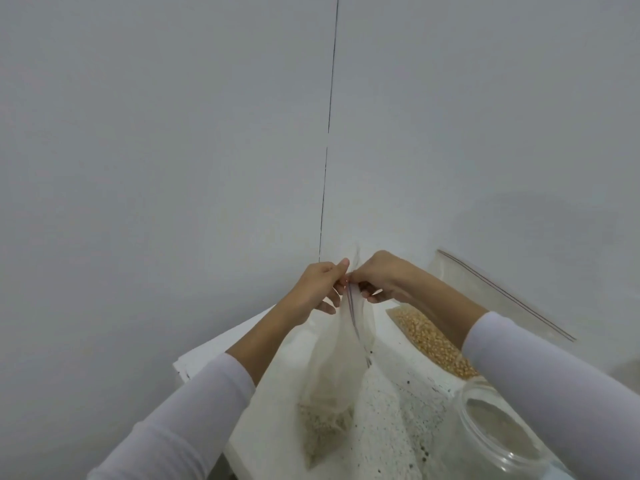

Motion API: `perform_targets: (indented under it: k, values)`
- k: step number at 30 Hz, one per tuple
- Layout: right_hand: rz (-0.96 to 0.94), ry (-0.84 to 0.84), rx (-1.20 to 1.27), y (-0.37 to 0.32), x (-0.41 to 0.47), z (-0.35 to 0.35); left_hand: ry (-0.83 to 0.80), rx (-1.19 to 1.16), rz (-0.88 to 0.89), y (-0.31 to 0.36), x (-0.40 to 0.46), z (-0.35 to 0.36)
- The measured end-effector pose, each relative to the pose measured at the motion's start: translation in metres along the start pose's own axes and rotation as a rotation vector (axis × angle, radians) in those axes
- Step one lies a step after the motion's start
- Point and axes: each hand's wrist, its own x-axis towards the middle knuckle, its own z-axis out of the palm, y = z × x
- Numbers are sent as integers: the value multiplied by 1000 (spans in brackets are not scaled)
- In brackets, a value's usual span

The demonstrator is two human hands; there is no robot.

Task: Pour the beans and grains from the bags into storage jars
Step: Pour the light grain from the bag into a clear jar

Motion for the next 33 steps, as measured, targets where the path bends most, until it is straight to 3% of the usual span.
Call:
perform_targets:
  k: [8,14,22,33]
  values:
    - [-75,15,165,18,1,7,-170,-187,-190,-5,6,-1]
    - [-72,-93,322,23,2,5,-181,-221,-151,-6,14,-1]
    - [87,-145,604,30,6,5,-185,-214,-81,-14,20,3]
    - [88,40,393,27,15,2,-265,-208,-168,-16,23,2]
